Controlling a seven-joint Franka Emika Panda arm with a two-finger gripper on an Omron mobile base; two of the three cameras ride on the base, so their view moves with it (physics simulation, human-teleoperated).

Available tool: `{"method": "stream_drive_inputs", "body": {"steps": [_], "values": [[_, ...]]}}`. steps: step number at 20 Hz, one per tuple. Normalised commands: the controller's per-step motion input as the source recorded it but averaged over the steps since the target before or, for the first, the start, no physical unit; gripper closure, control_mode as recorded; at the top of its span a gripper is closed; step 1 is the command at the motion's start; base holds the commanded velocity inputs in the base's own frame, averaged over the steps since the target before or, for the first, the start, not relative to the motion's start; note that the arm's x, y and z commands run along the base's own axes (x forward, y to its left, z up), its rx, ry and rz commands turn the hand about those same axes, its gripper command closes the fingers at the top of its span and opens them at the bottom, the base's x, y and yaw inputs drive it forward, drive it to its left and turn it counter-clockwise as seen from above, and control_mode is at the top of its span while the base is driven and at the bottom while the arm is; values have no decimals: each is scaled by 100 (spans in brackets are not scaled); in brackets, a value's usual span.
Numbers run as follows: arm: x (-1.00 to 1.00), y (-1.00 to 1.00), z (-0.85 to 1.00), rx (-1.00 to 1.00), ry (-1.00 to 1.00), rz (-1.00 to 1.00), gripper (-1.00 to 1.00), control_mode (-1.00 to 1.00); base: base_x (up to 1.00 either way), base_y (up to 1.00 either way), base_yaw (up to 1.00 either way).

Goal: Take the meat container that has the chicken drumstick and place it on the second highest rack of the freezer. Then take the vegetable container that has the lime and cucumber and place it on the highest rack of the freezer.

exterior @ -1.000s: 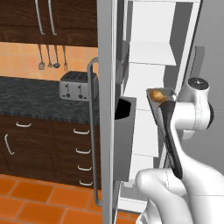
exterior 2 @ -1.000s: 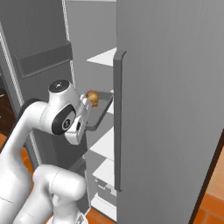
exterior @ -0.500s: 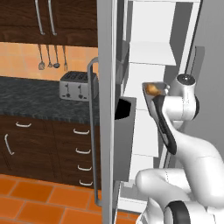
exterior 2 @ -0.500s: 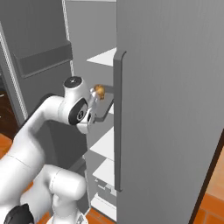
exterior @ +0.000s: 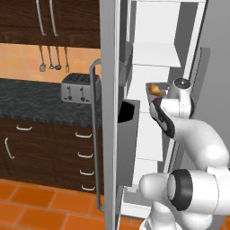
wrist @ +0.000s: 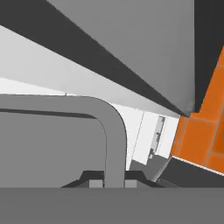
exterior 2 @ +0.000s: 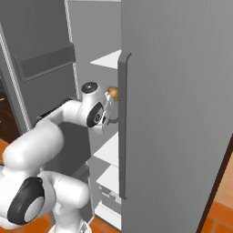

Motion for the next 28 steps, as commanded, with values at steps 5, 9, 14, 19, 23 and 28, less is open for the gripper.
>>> {"method": "stream_drive_inputs", "body": {"steps": [5, 9, 14, 19, 23, 28], "values": [[69, -27, -4, 0, 0, -4, 100, -100, 0, 0, 0], [66, -27, 0, 0, 0, -1, 100, -100, 0, 0, 0], [42, -18, -2, 0, 0, 0, 100, -100, 0, 0, 0], [46, -8, -10, 0, 0, 0, 100, -100, 0, 0, 0], [45, 0, -27, 0, 0, 0, 100, -100, 0, 0, 0], [48, -1, -24, 0, 0, 0, 100, -100, 0, 0, 0]]}}
